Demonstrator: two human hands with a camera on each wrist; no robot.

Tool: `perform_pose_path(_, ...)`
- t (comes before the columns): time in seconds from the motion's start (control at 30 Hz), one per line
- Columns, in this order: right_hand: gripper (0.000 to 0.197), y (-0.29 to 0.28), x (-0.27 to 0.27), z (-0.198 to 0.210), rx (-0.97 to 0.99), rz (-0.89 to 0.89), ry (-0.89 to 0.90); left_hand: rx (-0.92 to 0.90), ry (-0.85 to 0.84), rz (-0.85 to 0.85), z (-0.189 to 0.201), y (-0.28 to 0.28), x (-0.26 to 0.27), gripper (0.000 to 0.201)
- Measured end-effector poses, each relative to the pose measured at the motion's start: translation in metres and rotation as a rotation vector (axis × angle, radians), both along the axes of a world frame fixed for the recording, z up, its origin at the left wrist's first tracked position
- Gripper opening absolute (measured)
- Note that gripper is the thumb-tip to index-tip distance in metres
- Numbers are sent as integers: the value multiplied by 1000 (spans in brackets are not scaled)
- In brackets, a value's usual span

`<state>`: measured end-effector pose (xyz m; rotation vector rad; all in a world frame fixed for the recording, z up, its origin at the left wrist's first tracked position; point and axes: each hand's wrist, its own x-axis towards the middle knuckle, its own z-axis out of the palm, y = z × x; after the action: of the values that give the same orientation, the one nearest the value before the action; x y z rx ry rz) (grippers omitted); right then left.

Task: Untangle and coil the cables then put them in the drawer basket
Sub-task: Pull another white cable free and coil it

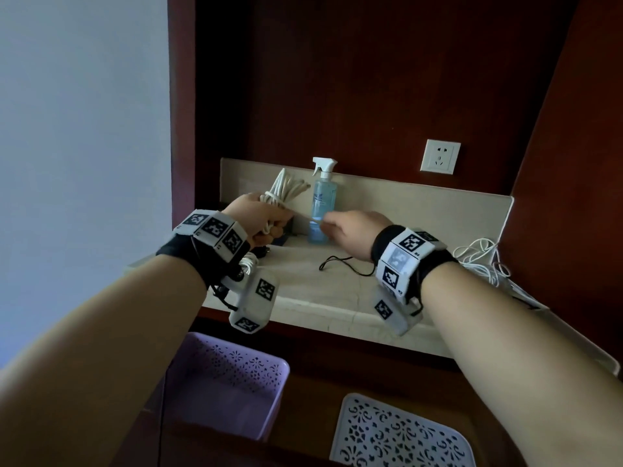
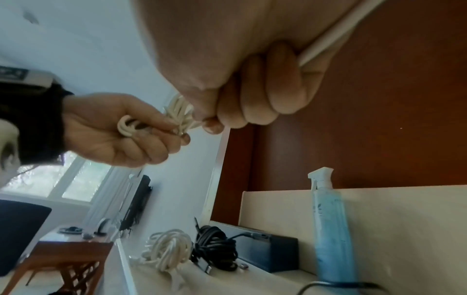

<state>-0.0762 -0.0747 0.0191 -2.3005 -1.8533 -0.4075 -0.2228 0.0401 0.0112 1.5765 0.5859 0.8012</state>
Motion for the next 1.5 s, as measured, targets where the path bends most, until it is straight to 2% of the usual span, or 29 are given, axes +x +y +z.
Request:
perform_pose_path(0.17, 27, -3, 1, -1, 11, -10, -185, -139, -152, -62, 9, -3, 3, 20)
perform_pose_path(0.23, 25, -5, 1, 1, 15, 13, -285, -124, -136, -29, 7, 0, 5, 19)
perform_pose_path(0.3, 25, -10, -6, 3, -17, 40, -498, -7, -11, 39, 2, 1, 6, 18)
perform_pose_path(0.37, 23, -15, -20, 7, 43, 90, -687, 158, 183, 81, -2, -2, 8, 21)
perform_pose_path(0.43, 9, -20, -39, 15, 102, 190, -755, 341, 368, 90, -3, -9, 12, 24)
perform_pose_path(0.5, 4, -16, -47, 24, 161, 279, -818, 595, 523, 116, -6, -15, 16, 17)
perform_pose_path(0.53, 5, -15, -47, 30, 155, 326, -811, 725, 591, 121, -6, -20, 17, 11)
perform_pose_path(0.57, 10, -15, -48, 37, 131, 353, -784, 873, 649, 112, -8, -23, 16, 14)
perform_pose_path(0.6, 17, -16, -47, 43, 98, 358, -751, 923, 671, 93, -11, -25, 15, 18)
perform_pose_path(0.7, 28, -16, -33, 57, -30, 283, -638, 923, 609, 18, -17, -30, 7, 24)
perform_pose_path(0.87, 17, -8, -12, 52, -62, 295, -238, 983, 629, -135, -18, -39, -2, 29)
perform_pose_path(0.97, 14, -1, -6, 37, -47, 314, 83, 914, 525, -188, -13, -45, -9, 15)
perform_pose_path(1.03, 17, 4, -3, 27, 49, 341, 362, 790, 387, -165, -8, -46, -13, 19)
perform_pose_path(1.07, 20, 6, 0, 22, 96, 329, 415, 733, 317, -124, -6, -45, -15, 19)
perform_pose_path(1.13, 21, 8, 2, 10, 157, 252, 346, 640, 205, -52, 0, -44, -18, 13)
perform_pose_path(1.23, 35, 7, -1, -7, 184, 251, 290, 478, 115, -28, 4, -39, -16, 9)
perform_pose_path(1.3, 31, 11, 0, -17, 127, 220, 253, 283, -14, -64, 4, -34, -13, 11)
perform_pose_path(1.37, 26, 11, 1, -24, 69, 197, 301, 148, -152, -79, 6, -30, -10, 16)
perform_pose_path(1.43, 25, 7, 3, -29, -39, 165, 301, 95, -212, -55, 7, -21, -9, 14)
perform_pose_path(1.5, 25, 0, 6, -32, -121, 71, 173, 79, -187, 14, 7, -10, -8, 10)
